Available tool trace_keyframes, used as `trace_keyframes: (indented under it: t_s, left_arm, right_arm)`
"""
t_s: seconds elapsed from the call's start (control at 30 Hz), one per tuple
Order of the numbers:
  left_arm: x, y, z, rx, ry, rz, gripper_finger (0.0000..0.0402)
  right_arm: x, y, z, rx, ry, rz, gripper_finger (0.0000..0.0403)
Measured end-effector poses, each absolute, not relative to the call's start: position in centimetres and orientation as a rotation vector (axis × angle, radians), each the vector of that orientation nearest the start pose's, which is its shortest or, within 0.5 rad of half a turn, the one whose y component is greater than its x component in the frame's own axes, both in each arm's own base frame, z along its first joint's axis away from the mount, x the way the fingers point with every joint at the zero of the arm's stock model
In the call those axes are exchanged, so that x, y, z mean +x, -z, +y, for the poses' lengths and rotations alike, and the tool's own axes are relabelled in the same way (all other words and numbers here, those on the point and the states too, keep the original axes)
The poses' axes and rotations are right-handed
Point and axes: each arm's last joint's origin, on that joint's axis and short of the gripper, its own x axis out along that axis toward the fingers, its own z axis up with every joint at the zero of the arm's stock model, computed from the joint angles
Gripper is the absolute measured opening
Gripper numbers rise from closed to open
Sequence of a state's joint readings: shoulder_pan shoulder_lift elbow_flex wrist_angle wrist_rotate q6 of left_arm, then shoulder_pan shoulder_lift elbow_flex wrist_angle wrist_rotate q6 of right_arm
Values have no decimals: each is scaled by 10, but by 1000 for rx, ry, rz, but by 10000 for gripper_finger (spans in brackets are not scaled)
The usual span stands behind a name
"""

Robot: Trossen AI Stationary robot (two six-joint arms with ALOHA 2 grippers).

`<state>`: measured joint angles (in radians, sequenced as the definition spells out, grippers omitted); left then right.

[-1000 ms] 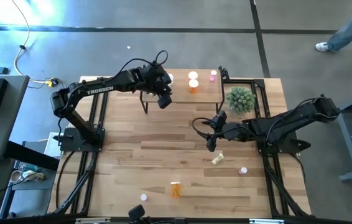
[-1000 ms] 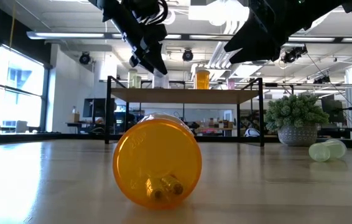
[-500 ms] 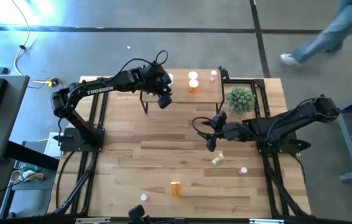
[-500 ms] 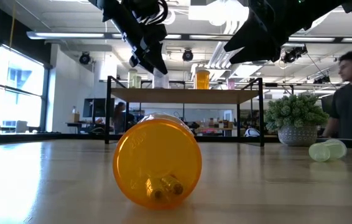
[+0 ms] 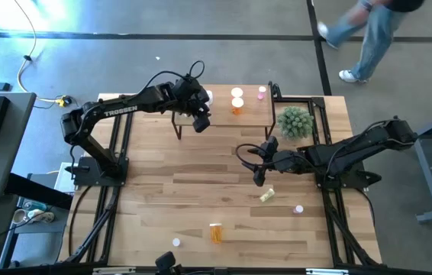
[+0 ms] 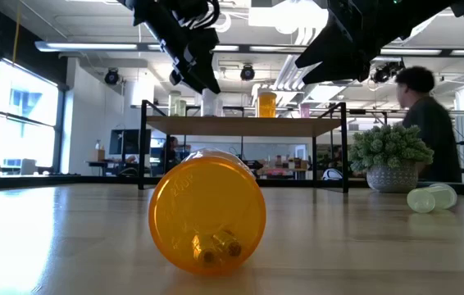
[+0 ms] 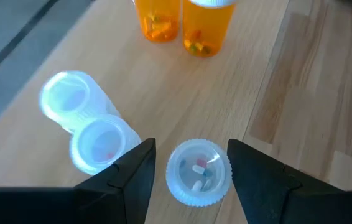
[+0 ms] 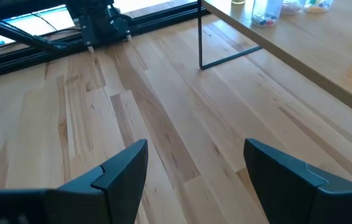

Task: Pick and place medicine bottles onto shelf by color
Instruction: Put the transparent pill bottle aligned with the other transparent pill bottles on the shelf, then adjust the pill bottles on the shelf

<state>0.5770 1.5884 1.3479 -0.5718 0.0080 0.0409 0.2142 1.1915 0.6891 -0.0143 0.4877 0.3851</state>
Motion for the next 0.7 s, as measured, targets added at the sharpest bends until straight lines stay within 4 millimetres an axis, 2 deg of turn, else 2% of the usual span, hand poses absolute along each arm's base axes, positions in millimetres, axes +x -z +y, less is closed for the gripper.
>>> trace_keyframes:
  t_s: [0.37,0.53,0.7]
  left_arm:
    - [269,-330,175,-148,-522,706,191]
    - [251,-352,163,-91,-514,660,191]
    - [229,-369,149,-82,-513,634,191]
  right_arm:
    - [246,-241,40,180,341,386,257]
    - [250,-248,34,170,348,325,257]
    - [256,-264,21,174,393,292,257]
